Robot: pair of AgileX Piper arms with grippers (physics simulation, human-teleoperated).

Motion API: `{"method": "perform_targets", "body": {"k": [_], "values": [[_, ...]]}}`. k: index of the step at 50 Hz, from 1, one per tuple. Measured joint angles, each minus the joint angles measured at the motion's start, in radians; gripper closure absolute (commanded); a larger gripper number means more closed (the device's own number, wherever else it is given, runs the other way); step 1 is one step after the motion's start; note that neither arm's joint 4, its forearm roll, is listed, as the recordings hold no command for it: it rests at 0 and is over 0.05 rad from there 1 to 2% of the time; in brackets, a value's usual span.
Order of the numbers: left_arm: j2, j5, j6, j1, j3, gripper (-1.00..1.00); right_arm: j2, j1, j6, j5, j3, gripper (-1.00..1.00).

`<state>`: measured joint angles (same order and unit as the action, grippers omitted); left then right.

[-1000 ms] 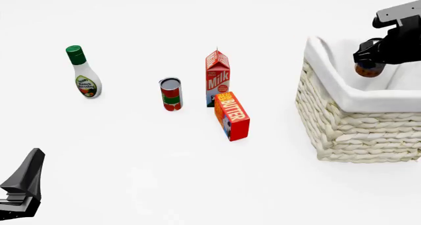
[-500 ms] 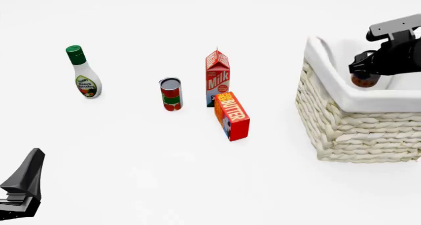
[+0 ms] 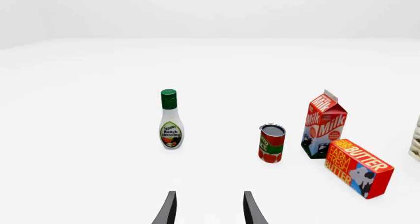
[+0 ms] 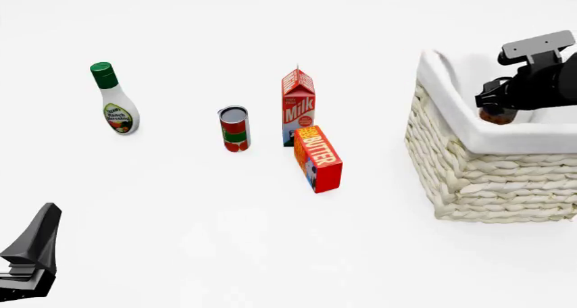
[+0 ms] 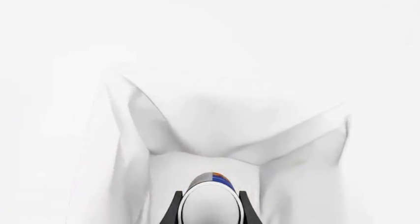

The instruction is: Pick the alphabet soup and place it in the basket.

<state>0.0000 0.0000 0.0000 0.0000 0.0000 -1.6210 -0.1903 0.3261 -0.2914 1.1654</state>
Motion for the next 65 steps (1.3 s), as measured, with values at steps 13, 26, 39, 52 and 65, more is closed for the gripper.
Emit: {"method": "perform_targets", "body": {"k": [13,26,39,52,65], "values": [[0.0,0.0,0.0,0.0,0.0,-1.0,-0.037,-0.005,0.001,0.026,-0.002,1.0],[0.0,0.0,0.0,0.0,0.0,-1.0,-0.06,-0.02,0.004,0.031,0.019,1.0],[0.0,0.0,0.0,0.0,0.0,-1.0,-0.078,-0.041,0.0,0.036,0.04,-1.0],[0.0,0.0,0.0,0.0,0.0,-1.0,-0.033,-0.026,-0.013,0.006,0.068,-1.0],[0.0,0.0,0.0,0.0,0.0,-1.0,0.11,0.045,-0.031,-0.102,0.11,-1.0]]}}
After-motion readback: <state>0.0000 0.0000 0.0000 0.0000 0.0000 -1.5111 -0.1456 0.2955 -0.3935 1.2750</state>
